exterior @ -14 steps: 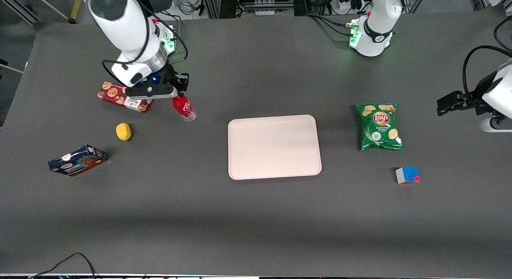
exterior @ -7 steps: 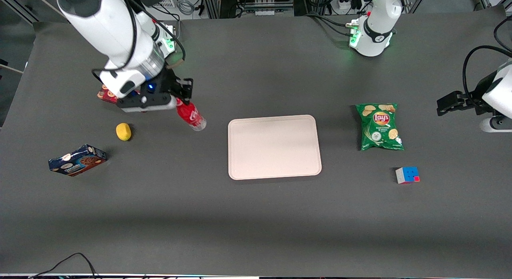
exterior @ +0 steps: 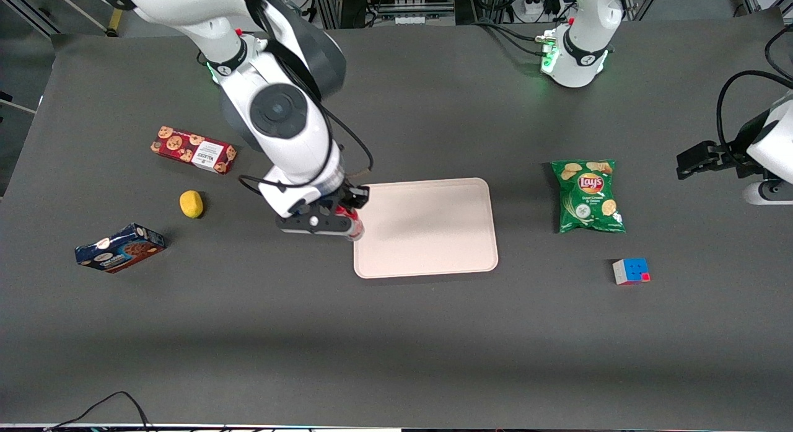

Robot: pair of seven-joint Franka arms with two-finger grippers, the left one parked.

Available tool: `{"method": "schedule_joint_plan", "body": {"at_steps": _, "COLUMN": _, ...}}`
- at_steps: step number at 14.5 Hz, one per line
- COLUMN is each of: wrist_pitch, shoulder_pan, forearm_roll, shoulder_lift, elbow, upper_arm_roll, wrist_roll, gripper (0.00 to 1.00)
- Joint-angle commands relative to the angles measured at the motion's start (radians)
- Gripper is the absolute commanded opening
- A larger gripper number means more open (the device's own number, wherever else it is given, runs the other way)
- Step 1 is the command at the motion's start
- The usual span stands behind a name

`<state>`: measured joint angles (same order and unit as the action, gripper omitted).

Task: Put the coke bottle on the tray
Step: 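Carry the held bottle over the white tray with the right gripper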

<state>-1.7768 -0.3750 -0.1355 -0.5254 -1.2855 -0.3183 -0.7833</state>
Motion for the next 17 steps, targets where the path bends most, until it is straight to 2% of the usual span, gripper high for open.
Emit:
{"method": "schedule_joint_plan", "body": {"at_steps": 1, "wrist_pitch": -0.044, "shoulder_pan": -0.035, "forearm_roll": -0.071, "shoulder_lift": -0.091, "elbow": 0.064, "upper_arm_roll": -0.010, "wrist_roll": -0.112, "gripper": 0.00}}
{"method": "schedule_joint_plan", "body": {"at_steps": 3, "wrist_pitch": -0.075, "shoulder_pan": -0.047, "forearm_roll": -0.111, "shoulder_lift": -0.128, "elbow": 0.061, "upper_arm_roll": -0.019, "wrist_roll": -0.152, "gripper": 0.00}}
{"method": "schedule_joint_plan", "body": {"at_steps": 6, "wrist_pitch": -0.168, "shoulder_pan": -0.047, "forearm_roll": -0.119, "shoulder_lift": -0.159, "elbow": 0.005, "upper_arm_roll": -0.019, "wrist_roll": -0.154, "gripper": 0.00}}
{"method": "schedule_joint_plan", "body": {"at_steps": 14, "wrist_pitch": -0.210, "shoulder_pan": -0.050, "forearm_roll": -0.122, "shoulder_lift": -0.199, "elbow": -0.041, "upper_arm_roll": -0.019, "wrist_roll": -0.194, "gripper": 0.00}}
{"method": "schedule_joint_plan", "body": {"at_steps": 15, "wrist_pitch": -0.211, "shoulder_pan": -0.048, "forearm_roll": -0.122, "shoulder_lift": -0.199, "elbow": -0.041, "upper_arm_roll": -0.019, "wrist_roll": -0.194, "gripper": 0.30}}
{"method": "schedule_joint_plan", "body": {"at_steps": 16, "wrist_pitch": -0.213, "shoulder_pan": -0.050, "forearm_roll": -0.124, "shoulder_lift": -0.199, "elbow": -0.043, "upper_arm_roll": -0.019, "wrist_roll": -0.194, "gripper": 0.77}}
{"method": "schedule_joint_plan", "body": {"at_steps": 17, "wrist_pitch": -0.214, "shoulder_pan": -0.050, "forearm_roll": -0.133, "shoulder_lift": -0.200, "elbow": -0.043, "upper_arm_roll": -0.019, "wrist_roll": -0.197, "gripper": 0.96}}
